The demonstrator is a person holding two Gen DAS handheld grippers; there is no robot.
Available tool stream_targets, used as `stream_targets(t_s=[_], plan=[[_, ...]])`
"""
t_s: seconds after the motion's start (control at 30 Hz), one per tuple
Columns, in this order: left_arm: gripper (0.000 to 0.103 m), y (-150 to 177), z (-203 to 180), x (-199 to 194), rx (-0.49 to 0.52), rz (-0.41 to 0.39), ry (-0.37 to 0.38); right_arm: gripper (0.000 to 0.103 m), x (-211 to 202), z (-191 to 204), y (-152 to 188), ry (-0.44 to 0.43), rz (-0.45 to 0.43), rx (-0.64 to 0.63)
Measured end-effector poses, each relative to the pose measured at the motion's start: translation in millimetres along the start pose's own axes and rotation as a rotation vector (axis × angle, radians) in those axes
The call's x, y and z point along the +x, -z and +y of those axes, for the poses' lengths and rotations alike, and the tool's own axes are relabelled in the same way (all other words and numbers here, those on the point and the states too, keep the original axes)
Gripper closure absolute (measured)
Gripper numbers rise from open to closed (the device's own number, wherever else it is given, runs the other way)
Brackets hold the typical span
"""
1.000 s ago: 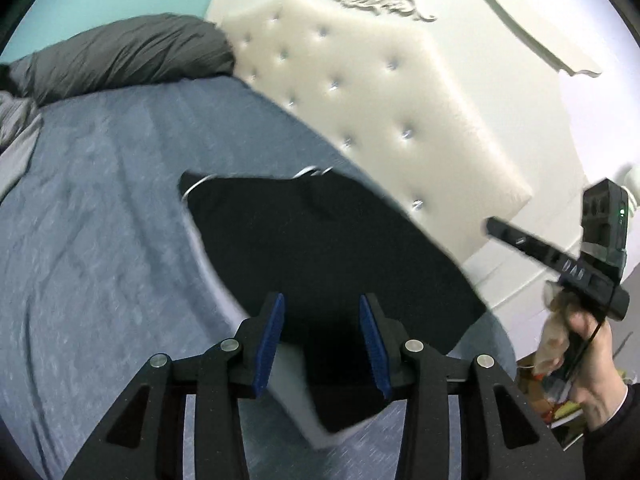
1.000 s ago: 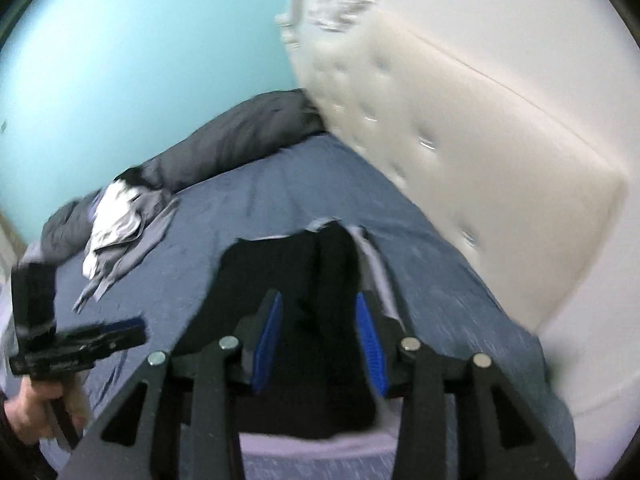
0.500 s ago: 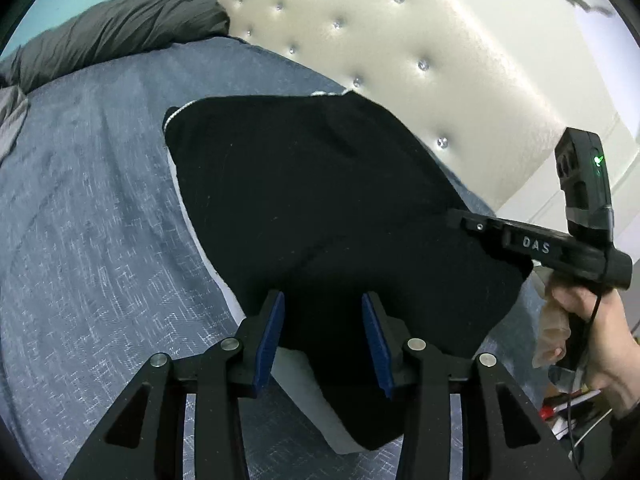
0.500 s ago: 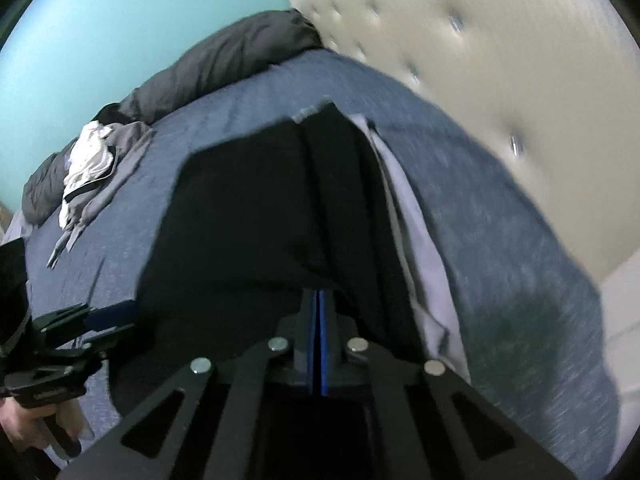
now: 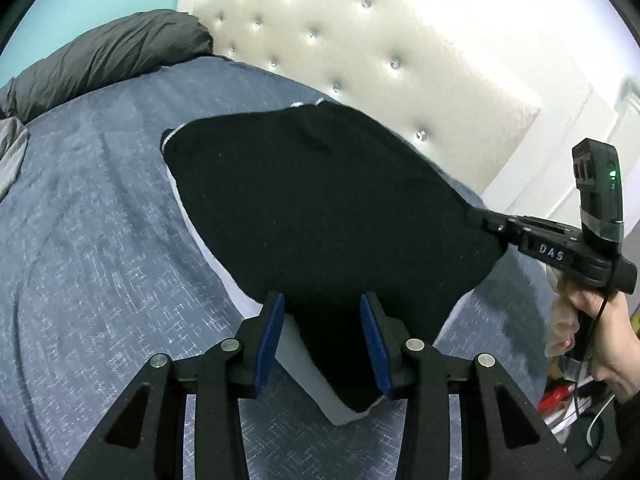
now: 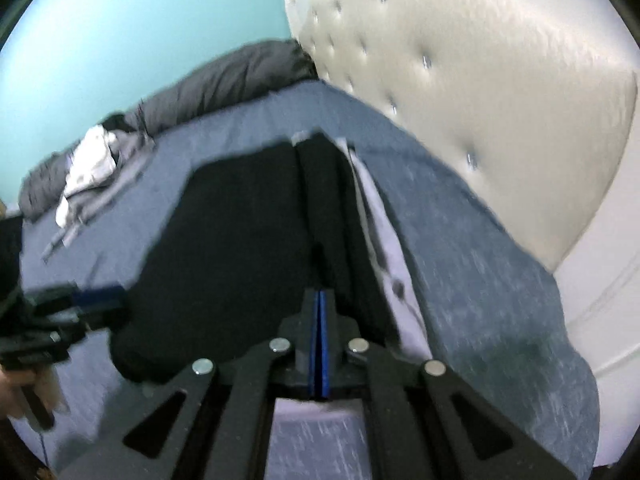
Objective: Fold clothes
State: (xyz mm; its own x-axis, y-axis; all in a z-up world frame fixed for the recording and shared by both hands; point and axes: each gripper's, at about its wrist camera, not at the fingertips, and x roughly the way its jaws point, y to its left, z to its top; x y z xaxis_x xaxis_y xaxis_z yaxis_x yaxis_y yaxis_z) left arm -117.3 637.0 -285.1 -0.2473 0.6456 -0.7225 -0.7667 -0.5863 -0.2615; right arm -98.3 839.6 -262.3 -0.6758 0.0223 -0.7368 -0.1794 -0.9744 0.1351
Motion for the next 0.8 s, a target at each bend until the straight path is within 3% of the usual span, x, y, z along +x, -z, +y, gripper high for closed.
stream_targets(t_s=[0.13,0.37,0.63,0.8], plan=[[0.059,5,0,4,-0.009,0.01,0.004,0.103,10,-1,11,0.015,-0.001,0.027],[0.06,3,0,-1,-0.02,-0.01,-0.01,0.103,-8,11,7,0.053,-0.069,0.008],[0.059,10,0,11,-0.054,0.003,0.007,0.103,20,5,25,0.069,-0.01,0.079],[0.06,2,-1,-2,-0.08,-0.003,-0.005,0.103,6,7,17,0.066,-0.017,0.107]])
